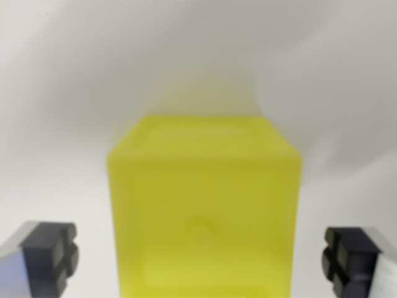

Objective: Pick yellow cube

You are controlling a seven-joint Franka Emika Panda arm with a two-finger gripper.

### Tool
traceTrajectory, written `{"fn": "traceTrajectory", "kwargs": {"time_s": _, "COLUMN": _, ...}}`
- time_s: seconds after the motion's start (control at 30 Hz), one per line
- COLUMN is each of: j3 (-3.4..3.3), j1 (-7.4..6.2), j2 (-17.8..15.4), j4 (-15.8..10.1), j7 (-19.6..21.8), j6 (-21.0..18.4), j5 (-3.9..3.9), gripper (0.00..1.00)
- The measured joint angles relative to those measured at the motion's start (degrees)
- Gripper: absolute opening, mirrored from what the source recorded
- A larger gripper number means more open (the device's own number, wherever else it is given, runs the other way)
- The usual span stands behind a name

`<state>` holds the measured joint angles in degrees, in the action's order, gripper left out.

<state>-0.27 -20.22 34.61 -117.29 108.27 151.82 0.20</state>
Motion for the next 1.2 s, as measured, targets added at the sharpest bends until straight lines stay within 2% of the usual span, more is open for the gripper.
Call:
{"fn": "traceTrajectory", "kwargs": {"time_s": 0.3, "j3": 0.00, "j1": -0.01, "j2": 2.9, "j4": 0.9, "j7": 0.0, "j6": 2.0, "j5": 0.09, "gripper": 1.00}}
{"fn": "traceTrajectory", "kwargs": {"time_s": 0.47, "j3": 0.00, "j1": -0.01, "j2": 3.3, "j4": 1.0, "j7": 0.0, "j6": 2.3, "j5": 0.12, "gripper": 1.00}}
{"fn": "traceTrajectory", "kwargs": {"time_s": 0.5, "j3": 0.00, "j1": -0.01, "j2": 3.3, "j4": 1.0, "j7": 0.0, "j6": 2.3, "j5": 0.13, "gripper": 0.00}}
{"fn": "traceTrajectory", "kwargs": {"time_s": 0.67, "j3": 0.00, "j1": -0.01, "j2": 2.9, "j4": 0.9, "j7": 0.0, "j6": 2.0, "j5": 0.13, "gripper": 0.00}}
{"fn": "traceTrajectory", "kwargs": {"time_s": 1.2, "j3": 0.00, "j1": -0.01, "j2": -2.4, "j4": -0.7, "j7": 0.0, "j6": -1.7, "j5": 0.11, "gripper": 0.00}}
